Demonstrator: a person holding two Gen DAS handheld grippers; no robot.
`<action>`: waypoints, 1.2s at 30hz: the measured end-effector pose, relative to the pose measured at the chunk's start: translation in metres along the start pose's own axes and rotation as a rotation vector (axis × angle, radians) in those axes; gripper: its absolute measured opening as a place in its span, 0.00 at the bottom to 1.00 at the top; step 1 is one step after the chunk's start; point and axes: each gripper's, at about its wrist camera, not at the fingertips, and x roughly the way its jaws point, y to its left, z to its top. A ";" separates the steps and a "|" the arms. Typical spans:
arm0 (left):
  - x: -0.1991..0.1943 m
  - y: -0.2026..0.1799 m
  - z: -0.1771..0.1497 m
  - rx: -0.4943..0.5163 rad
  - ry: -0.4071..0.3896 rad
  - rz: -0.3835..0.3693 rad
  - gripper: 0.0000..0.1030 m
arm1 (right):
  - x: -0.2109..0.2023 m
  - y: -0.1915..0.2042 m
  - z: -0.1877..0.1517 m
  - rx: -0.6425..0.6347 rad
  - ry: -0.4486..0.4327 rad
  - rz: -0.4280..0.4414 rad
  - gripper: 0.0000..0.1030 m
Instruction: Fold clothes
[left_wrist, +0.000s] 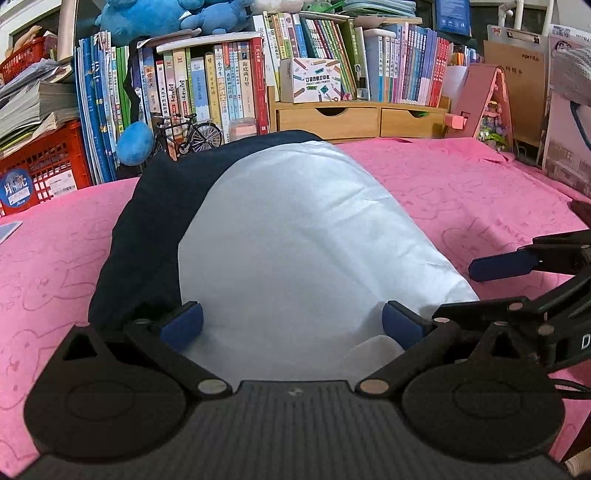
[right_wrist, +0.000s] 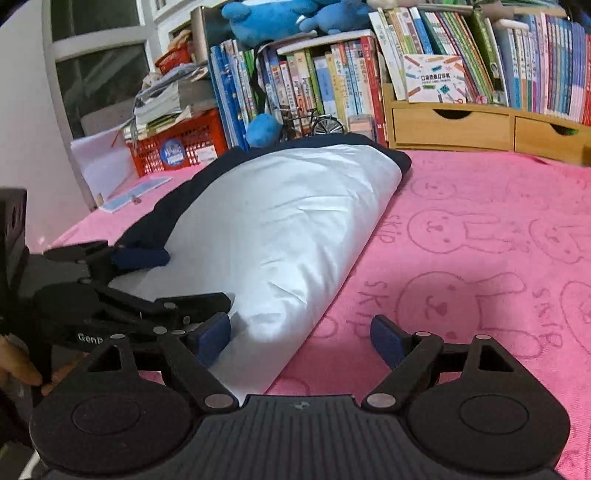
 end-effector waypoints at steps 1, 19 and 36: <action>0.000 0.000 0.000 0.004 0.002 0.001 1.00 | 0.000 0.001 -0.001 -0.009 0.000 -0.003 0.81; -0.087 0.034 0.013 0.067 -0.113 0.176 1.00 | -0.005 -0.005 -0.013 -0.103 -0.016 0.010 0.85; -0.038 0.097 -0.025 -0.124 0.063 0.075 1.00 | -0.032 0.026 -0.025 -0.433 0.064 0.056 1.00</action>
